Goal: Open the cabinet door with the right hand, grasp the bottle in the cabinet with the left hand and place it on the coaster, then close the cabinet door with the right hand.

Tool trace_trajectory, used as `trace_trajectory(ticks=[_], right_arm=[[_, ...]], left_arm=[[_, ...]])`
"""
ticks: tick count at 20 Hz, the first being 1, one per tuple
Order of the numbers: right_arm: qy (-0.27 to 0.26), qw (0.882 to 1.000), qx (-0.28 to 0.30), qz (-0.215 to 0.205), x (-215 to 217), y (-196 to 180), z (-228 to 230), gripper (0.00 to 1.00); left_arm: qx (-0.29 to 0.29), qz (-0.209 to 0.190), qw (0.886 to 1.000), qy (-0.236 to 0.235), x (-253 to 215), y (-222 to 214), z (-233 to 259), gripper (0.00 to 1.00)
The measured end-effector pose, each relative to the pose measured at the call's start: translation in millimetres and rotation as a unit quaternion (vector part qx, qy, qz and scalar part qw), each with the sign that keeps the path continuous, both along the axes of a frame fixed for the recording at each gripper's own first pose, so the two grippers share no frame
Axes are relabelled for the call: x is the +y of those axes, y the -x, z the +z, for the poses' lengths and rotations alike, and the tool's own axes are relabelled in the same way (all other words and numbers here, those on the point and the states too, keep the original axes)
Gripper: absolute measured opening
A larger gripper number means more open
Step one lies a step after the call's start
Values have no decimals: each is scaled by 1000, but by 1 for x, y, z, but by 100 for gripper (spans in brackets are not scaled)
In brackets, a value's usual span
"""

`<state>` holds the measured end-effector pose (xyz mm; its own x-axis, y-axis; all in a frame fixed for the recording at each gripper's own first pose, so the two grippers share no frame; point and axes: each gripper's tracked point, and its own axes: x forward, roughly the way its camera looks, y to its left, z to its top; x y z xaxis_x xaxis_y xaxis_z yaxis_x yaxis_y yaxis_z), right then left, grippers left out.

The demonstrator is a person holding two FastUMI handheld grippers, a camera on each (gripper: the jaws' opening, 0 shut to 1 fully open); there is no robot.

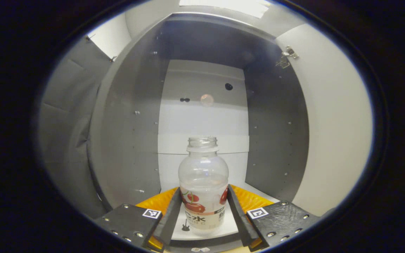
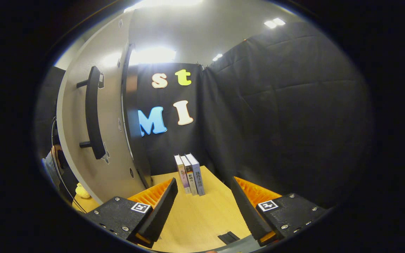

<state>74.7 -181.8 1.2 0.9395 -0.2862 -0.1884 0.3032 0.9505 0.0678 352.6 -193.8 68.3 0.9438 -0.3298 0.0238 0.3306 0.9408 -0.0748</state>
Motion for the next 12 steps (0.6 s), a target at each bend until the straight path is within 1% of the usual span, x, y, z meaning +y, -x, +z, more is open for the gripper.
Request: trace_trajectory(ticks=[2, 4, 5, 6, 9, 10, 11, 12], right_arm=[[1, 1000, -3, 14, 0, 0, 2, 95], [1, 1000, -7, 27, -1, -2, 6, 95], [1, 999, -8, 34, -1, -3, 6, 95], [2, 999, -8, 41, 0, -3, 8, 95], [3, 998, -11, 60, 1, -7, 9, 95], [3, 998, -12, 65, 2, -8, 9, 95], [2, 997, -14, 70, 3, -9, 9, 95], [0, 997, -14, 75, 4, -10, 9, 95]], left_arm=[[-4, 4, 1000, 5, 7, 18, 5, 77], [-5, 12, 1000, 5, 14, 31, 6, 77], [-8, 19, 1000, 2, 17, 39, 8, 74], [-11, 24, 1000, 0, 21, 49, 12, 73], [-6, 43, 999, -2, 29, 62, 17, 73], [-1, 48, 999, 0, 32, 68, 17, 77], [2, 51, 999, 3, 34, 75, 16, 77], [4, 55, 998, 5, 36, 75, 16, 74]])
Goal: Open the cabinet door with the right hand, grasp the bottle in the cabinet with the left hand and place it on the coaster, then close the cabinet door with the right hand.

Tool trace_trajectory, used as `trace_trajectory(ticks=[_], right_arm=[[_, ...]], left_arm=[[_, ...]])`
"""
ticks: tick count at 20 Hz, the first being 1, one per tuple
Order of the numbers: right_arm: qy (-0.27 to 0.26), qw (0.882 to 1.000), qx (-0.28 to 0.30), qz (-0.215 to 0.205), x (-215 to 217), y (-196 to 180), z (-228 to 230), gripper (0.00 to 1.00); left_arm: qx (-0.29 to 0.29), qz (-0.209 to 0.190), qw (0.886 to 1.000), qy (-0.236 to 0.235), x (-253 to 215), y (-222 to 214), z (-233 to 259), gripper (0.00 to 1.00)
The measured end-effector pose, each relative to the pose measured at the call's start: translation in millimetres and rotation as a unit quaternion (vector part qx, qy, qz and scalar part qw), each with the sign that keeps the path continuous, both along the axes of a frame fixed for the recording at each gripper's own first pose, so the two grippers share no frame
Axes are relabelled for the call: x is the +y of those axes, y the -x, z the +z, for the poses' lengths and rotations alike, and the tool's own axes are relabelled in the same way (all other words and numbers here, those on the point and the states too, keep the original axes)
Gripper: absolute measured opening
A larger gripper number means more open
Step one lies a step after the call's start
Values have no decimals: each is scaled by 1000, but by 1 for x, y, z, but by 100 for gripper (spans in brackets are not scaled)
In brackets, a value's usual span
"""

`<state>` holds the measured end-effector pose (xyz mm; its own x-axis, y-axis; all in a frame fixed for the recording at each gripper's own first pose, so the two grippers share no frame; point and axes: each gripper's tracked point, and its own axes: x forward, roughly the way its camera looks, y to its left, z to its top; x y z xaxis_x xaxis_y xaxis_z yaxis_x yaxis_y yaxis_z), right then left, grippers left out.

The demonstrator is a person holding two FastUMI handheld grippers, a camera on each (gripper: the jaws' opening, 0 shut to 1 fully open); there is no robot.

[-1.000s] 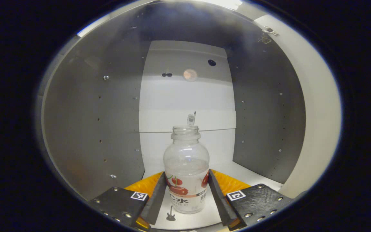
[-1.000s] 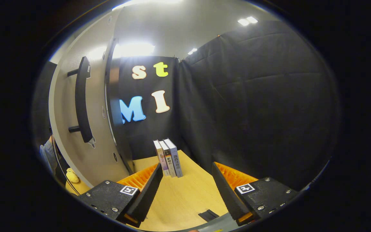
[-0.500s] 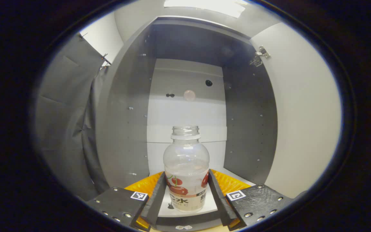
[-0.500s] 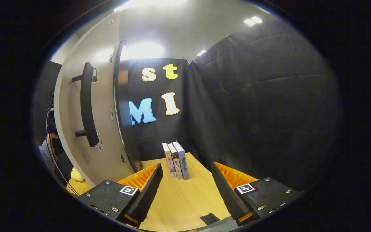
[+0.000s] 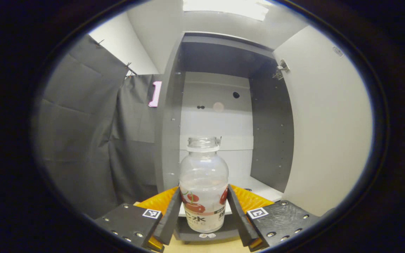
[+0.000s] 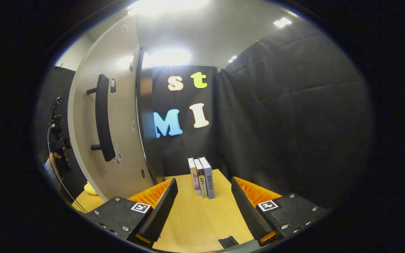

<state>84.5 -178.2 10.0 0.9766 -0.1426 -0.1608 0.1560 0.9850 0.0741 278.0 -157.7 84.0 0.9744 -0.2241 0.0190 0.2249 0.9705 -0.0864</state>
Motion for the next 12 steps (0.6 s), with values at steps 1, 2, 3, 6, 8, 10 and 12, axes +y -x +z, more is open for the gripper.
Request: trace_trajectory(ticks=[1, 2, 3, 6, 8, 10, 12], right_arm=[[-2, 1000, 0, 5, 2, -1, -1, 95], [-3, 1000, 0, 11, 2, -2, -1, 95], [-4, 1000, -1, 15, 3, -3, -1, 95], [-4, 1000, -6, 26, 5, -4, 0, 95], [-5, 999, -11, 32, 6, -4, 1, 95], [-6, 999, -12, 37, 7, -5, 0, 95], [-7, 999, -11, 43, 10, -5, -2, 95]], left_arm=[[0, 4, 1000, -1, 0, -2, -1, 75], [-1, 9, 1000, -3, 0, -4, -2, 76], [-2, 12, 1000, -6, 0, -5, -1, 77], [7, 18, 1000, -6, -1, -5, -5, 74], [14, 21, 1000, -4, 0, -5, -5, 74], [17, 19, 1000, -3, -1, -5, -5, 73], [21, 19, 1000, -1, 1, -4, -4, 77]])
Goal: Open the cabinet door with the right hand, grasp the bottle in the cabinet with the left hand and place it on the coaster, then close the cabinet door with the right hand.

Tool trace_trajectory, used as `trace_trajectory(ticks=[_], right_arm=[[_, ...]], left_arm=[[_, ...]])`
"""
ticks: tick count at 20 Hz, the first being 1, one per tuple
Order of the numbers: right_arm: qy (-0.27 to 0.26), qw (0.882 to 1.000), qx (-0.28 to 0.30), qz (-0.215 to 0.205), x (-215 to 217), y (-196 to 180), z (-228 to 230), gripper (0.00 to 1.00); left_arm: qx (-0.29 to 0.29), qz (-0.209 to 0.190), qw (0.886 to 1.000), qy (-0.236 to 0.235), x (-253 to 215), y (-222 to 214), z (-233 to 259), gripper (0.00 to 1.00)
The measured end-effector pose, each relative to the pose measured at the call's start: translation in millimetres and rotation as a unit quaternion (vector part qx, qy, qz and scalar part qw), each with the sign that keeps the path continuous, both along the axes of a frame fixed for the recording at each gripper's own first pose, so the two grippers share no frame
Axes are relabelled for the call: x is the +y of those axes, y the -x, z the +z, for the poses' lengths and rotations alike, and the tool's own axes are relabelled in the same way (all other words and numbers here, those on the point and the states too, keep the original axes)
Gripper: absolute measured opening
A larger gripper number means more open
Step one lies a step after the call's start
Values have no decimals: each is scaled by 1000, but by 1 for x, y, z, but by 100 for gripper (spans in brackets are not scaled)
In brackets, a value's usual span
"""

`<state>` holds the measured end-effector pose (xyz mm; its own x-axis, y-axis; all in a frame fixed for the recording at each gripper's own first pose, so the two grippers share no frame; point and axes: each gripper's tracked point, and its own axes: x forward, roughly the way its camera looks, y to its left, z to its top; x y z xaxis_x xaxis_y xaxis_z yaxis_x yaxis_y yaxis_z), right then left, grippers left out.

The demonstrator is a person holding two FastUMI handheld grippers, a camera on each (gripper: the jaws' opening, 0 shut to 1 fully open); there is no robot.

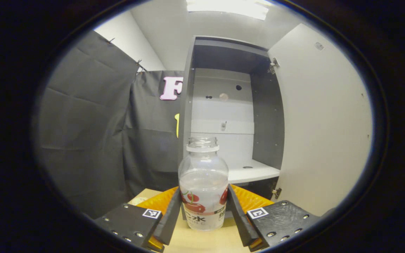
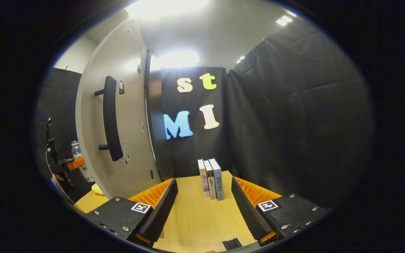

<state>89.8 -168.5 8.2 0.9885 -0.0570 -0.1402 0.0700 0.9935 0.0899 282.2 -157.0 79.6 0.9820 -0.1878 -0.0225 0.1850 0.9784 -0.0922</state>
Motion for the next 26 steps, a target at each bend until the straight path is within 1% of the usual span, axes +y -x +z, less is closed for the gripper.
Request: trace_trajectory(ticks=[7, 9, 10, 11, 12, 14, 15, 16, 21, 22, 23, 24, 25, 26], right_arm=[[5, 1000, 2, 10, 7, -1, -5, 94], [5, 1000, 5, 11, 8, -3, -7, 94], [3, 1000, 7, 11, 8, -3, -8, 94], [3, 1000, 9, 12, 10, -4, -9, 94], [3, 1000, 10, 13, 10, -5, -9, 94], [9, 1000, 12, 14, 10, -7, -11, 94], [13, 1000, 13, 15, 11, -8, -11, 95], [16, 1000, 14, 15, 11, -8, -11, 94], [21, 999, 21, 18, 11, -10, -16, 94], [22, 999, 23, 19, 10, -11, -17, 94], [22, 999, 26, 19, 10, -12, -18, 94], [23, 999, 28, 20, 10, -12, -19, 95], [23, 999, 29, 20, 10, -14, -20, 95], [24, 999, 29, 20, 9, -15, -20, 95]], left_arm=[[24, 3, 1000, 7, -1, -2, -3, 77], [23, -3, 1000, 17, -3, -2, -3, 74], [24, -5, 1000, 19, -2, -3, -6, 74], [27, -2, 1000, 15, -1, -6, -9, 74], [32, 0, 999, 11, -2, -6, -10, 70], [44, 5, 999, 14, -2, -7, -12, 70], [49, 8, 999, 16, -1, -8, -12, 70], [53, 11, 998, 18, -1, -8, -14, 74], [86, 22, 996, 21, 0, -4, -25, 74], [91, 26, 995, 20, 3, -4, -27, 77], [100, 29, 994, 20, 3, -3, -31, 77], [109, 32, 993, 19, 4, 1, -33, 74], [117, 32, 992, 19, 4, 3, -35, 74], [125, 33, 991, 17, 6, 5, -38, 77]])
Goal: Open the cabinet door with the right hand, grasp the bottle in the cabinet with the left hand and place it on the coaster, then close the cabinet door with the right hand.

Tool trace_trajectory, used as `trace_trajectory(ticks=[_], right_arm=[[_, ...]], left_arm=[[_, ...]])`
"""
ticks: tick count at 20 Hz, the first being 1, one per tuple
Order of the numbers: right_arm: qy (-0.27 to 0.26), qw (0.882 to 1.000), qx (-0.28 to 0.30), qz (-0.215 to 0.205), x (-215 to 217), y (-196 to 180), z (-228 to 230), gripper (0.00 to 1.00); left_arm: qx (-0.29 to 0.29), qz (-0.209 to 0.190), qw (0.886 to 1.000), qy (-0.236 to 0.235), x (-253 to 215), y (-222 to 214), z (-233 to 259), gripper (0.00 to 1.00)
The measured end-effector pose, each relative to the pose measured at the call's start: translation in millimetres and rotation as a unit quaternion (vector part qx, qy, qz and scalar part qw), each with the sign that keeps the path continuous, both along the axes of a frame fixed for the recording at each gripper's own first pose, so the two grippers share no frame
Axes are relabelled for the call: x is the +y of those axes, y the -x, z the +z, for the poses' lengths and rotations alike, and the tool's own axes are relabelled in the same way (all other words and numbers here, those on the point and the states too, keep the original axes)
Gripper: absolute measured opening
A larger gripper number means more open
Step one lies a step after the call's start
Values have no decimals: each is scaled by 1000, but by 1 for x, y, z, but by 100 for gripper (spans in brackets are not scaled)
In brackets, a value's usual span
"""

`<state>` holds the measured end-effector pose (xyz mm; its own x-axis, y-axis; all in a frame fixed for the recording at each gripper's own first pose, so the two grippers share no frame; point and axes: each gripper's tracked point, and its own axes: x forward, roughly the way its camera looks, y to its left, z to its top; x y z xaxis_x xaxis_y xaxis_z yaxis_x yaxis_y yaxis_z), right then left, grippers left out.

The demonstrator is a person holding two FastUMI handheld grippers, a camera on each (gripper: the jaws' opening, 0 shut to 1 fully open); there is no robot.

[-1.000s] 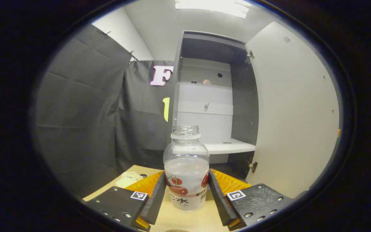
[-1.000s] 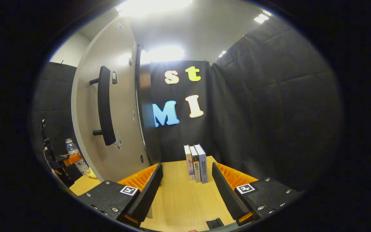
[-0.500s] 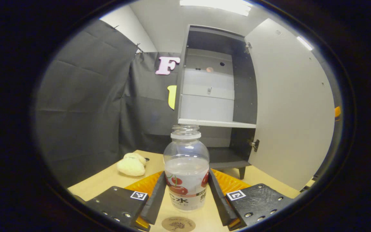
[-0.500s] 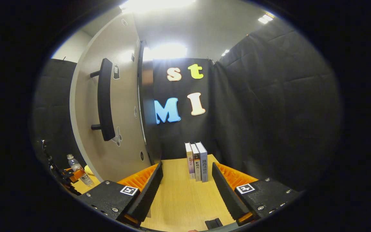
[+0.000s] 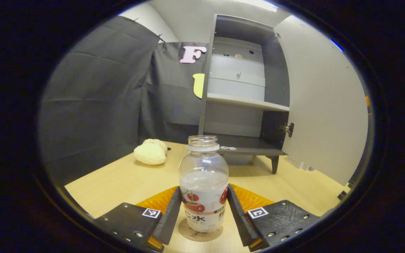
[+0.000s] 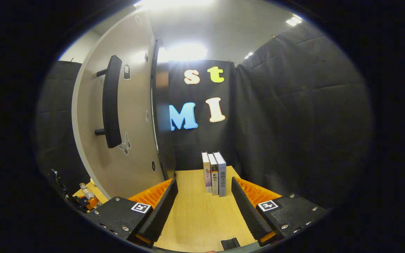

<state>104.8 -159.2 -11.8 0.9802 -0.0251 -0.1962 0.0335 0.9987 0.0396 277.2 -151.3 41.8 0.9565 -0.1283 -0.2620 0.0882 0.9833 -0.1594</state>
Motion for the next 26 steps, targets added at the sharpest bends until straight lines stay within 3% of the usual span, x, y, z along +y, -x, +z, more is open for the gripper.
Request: trace_trajectory(ticks=[8, 9, 11, 12, 13, 15, 16, 24, 26], right_arm=[[-9, 1000, 2, 3, -1, -10, -3, 95], [-11, 1000, 3, 4, -1, -11, -4, 95], [-11, 1000, 1, 6, 0, -14, -1, 95], [-12, 1000, -1, 7, 0, -15, 0, 95], [-13, 1000, -4, 9, 0, -16, 3, 94], [-20, 1000, -11, 12, 1, -20, 8, 95], [-23, 1000, -15, 13, 2, -22, 10, 95], [-34, 998, -49, 19, -2, -36, 44, 94], [-34, 998, -56, 16, -3, -39, 56, 94]], left_arm=[[7, 10, 1000, -26, 6, 5, -11, 78], [11, 11, 999, -29, 7, 6, -13, 73], [22, 21, 999, -37, 13, 10, -15, 81], [24, 24, 999, -39, 16, 12, -14, 89], [21, 27, 999, -41, 18, 11, -10, 86], [16, 29, 998, -45, 18, 9, -10, 89], [11, 30, 998, -48, 20, 10, -8, 83], [-37, 37, 997, -50, 21, 3, 21, 89], [-49, 36, 997, -46, 20, 1, 29, 86]])
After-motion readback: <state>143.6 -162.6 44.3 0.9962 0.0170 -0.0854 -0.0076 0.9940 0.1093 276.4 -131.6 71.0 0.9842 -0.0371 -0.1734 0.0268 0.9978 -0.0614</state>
